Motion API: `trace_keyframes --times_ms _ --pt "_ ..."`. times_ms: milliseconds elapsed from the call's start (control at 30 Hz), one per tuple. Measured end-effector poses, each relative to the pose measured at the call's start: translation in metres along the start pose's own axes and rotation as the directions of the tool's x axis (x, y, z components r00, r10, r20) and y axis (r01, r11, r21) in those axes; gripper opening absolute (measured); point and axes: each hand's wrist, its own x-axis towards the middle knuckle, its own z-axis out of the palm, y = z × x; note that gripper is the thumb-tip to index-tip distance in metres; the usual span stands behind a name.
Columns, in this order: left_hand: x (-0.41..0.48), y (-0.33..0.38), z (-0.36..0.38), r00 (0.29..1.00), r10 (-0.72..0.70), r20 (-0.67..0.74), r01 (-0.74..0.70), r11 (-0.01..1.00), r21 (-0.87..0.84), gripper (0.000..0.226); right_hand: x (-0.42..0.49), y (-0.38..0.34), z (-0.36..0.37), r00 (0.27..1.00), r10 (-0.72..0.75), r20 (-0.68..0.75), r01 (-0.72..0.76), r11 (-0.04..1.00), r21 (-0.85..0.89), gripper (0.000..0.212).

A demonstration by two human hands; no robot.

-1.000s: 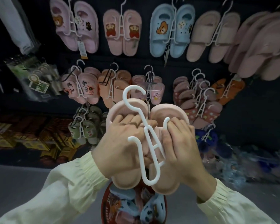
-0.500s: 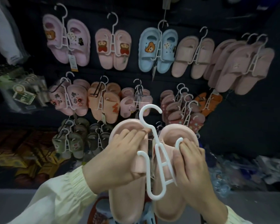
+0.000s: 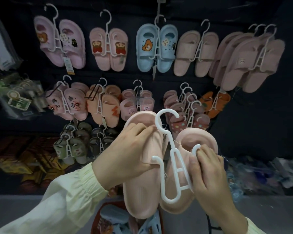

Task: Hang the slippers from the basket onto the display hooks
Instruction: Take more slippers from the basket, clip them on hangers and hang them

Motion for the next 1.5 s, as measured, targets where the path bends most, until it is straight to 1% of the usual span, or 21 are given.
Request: trace_keyframes --times_ms 67,200,267,333,467,600,733,800,967,1067,1167,1300,1433,1500 --pt "0.008 0.014 0.005 1.000 0.005 0.011 -0.005 1.000 0.024 0.089 -0.001 0.012 -0.010 1.000 0.017 -0.010 -0.017 1.000 0.015 0.027" --pt "0.032 0.045 0.021 0.999 0.007 0.043 -0.012 0.992 0.127 0.077 -0.006 0.039 -0.035 1.000 0.025 -0.018 -0.024 0.999 0.040 0.026" --pt "0.044 0.059 0.028 0.997 -0.010 0.072 0.001 0.992 0.126 0.071 -0.009 0.052 -0.048 1.000 0.012 -0.008 -0.012 0.998 0.060 0.025" --pt "0.058 0.073 0.035 0.996 -0.008 0.089 -0.001 0.995 0.098 0.074 -0.012 0.068 -0.063 1.000 0.006 -0.004 -0.005 0.997 0.078 0.025" --pt "0.084 0.099 0.048 0.997 -0.010 0.082 0.005 0.998 0.056 0.088 -0.016 0.103 -0.087 1.000 0.020 -0.009 -0.019 0.996 0.084 0.025" --pt "0.100 0.129 0.065 0.998 -0.013 0.067 0.007 0.996 0.088 0.094 -0.024 0.137 -0.103 0.998 0.065 -0.016 -0.063 0.994 0.095 0.025" --pt "0.109 0.157 0.087 0.998 -0.028 0.053 0.022 0.993 0.113 0.102 -0.028 0.166 -0.118 0.995 0.087 -0.058 -0.081 0.992 0.094 0.025" --pt "0.116 0.169 0.098 0.999 -0.036 0.029 0.033 0.993 0.113 0.102 -0.028 0.178 -0.126 0.995 0.072 -0.076 -0.065 0.994 0.087 0.023" --pt "0.128 0.203 0.124 0.997 -0.069 -0.044 0.072 0.995 0.072 0.094 -0.028 0.207 -0.142 0.992 0.056 -0.115 -0.049 0.997 0.058 0.021" --pt "0.130 0.223 0.135 0.997 -0.065 -0.039 0.066 0.997 0.027 0.092 -0.027 0.221 -0.149 0.986 0.106 -0.130 -0.095 0.992 0.085 0.022" --pt "0.128 0.241 0.147 1.000 -0.031 0.006 0.031 0.999 0.020 0.094 -0.023 0.231 -0.156 0.975 0.164 -0.150 -0.145 0.981 0.130 0.024" --pt "0.124 0.257 0.158 0.999 0.012 0.043 -0.015 0.997 0.074 0.092 -0.014 0.240 -0.164 0.966 0.176 -0.189 -0.148 0.977 0.152 0.027" --pt "0.121 0.265 0.159 0.994 0.038 0.100 -0.057 0.980 0.192 0.105 -0.008 0.248 -0.170 0.962 0.209 -0.173 -0.178 0.968 0.177 0.026" --pt "0.120 0.268 0.160 0.994 0.016 0.109 -0.042 0.971 0.236 0.114 -0.006 0.247 -0.171 0.965 0.199 -0.169 -0.165 0.967 0.195 0.027"
